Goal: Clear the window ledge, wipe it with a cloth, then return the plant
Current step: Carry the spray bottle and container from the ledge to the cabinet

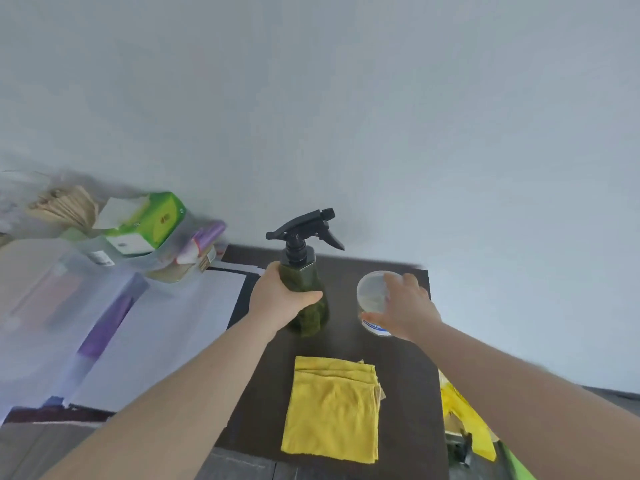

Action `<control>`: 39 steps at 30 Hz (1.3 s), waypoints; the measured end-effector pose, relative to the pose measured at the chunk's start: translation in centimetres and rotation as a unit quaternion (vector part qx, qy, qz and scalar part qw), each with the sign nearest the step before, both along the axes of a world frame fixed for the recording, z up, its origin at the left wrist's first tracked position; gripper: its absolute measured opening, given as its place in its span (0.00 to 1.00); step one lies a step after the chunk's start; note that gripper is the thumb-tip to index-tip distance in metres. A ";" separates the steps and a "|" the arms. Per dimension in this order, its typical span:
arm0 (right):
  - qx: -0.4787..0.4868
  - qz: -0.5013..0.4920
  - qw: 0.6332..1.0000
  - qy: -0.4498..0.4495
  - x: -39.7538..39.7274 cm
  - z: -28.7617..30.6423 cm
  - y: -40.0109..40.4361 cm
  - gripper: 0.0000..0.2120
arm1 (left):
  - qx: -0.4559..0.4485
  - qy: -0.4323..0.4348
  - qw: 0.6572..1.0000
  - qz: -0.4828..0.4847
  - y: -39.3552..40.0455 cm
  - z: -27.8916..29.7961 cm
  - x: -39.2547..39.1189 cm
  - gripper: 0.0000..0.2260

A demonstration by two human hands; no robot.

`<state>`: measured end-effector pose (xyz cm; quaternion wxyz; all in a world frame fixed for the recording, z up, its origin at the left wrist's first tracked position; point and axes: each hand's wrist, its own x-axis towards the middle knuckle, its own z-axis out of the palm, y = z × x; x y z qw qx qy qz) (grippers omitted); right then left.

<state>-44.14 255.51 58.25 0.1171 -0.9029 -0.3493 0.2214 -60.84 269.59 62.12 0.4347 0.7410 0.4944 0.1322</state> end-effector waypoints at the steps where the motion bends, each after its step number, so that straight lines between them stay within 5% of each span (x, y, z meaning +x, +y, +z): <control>1: -0.001 -0.009 1.000 -0.003 0.3 -0.5 0.5 0.40 | 0.000 -0.005 1.000 -0.008 0.6 -0.3 0.7 0.29; 19: -0.003 -0.136 0.991 -0.008 4.9 -5.4 4.6 0.42 | -0.019 -0.047 0.996 -0.067 6.5 -5.9 8.6 0.24; 39: -0.019 -0.115 0.993 -0.011 5.1 -5.7 5.2 0.48 | -0.045 -0.043 0.992 -0.111 8.6 -8.0 8.5 0.33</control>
